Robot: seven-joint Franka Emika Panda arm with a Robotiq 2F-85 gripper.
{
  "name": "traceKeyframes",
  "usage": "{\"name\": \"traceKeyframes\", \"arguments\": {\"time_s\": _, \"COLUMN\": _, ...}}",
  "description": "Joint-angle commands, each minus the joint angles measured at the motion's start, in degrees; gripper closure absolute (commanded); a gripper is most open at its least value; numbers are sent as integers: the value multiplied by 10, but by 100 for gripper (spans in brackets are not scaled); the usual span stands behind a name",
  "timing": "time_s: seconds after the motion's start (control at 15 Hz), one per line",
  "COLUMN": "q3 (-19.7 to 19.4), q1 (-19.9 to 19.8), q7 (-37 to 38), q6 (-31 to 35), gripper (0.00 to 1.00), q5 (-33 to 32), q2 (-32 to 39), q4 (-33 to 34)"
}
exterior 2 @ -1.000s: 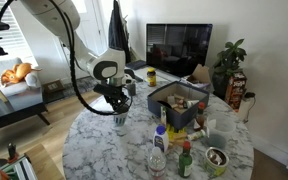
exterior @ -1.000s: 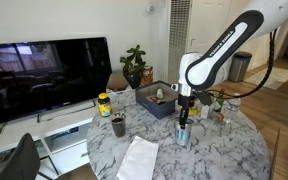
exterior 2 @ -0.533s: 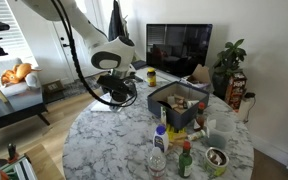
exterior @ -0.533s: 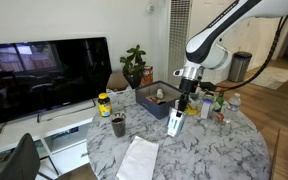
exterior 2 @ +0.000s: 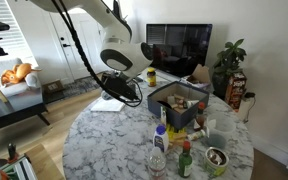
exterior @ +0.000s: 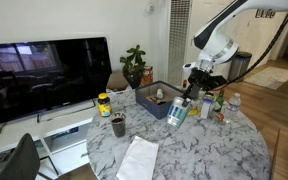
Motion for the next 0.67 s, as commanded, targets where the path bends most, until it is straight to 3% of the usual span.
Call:
{"name": "traceKeyframes", "arguments": {"time_s": 0.0, "q3": -101, "q1": 90, "q7": -15, "q6": -24, "gripper": 94, "q5": 17, "q2": -5, "q4": 3}}
{"name": "traceKeyframes", "arguments": {"time_s": 0.13, "q3": -108, "q1": 96, "q7": -21, "q6": -27, "gripper": 94, "q5": 21, "q2": -4, "q4": 3}}
{"name": "traceKeyframes", "arguments": {"time_s": 0.2, "q3": -108, "q1": 99, "q7": -21, "q6": -27, "gripper": 98, "q5": 22, "q2": -4, "q4": 4}}
{"name": "traceKeyframes", "arguments": {"time_s": 0.6, "q3": -189, "q1": 130, "q7": -106, "q6": -215, "gripper": 98, "q5": 137, "q2": 28, "q4": 39}}
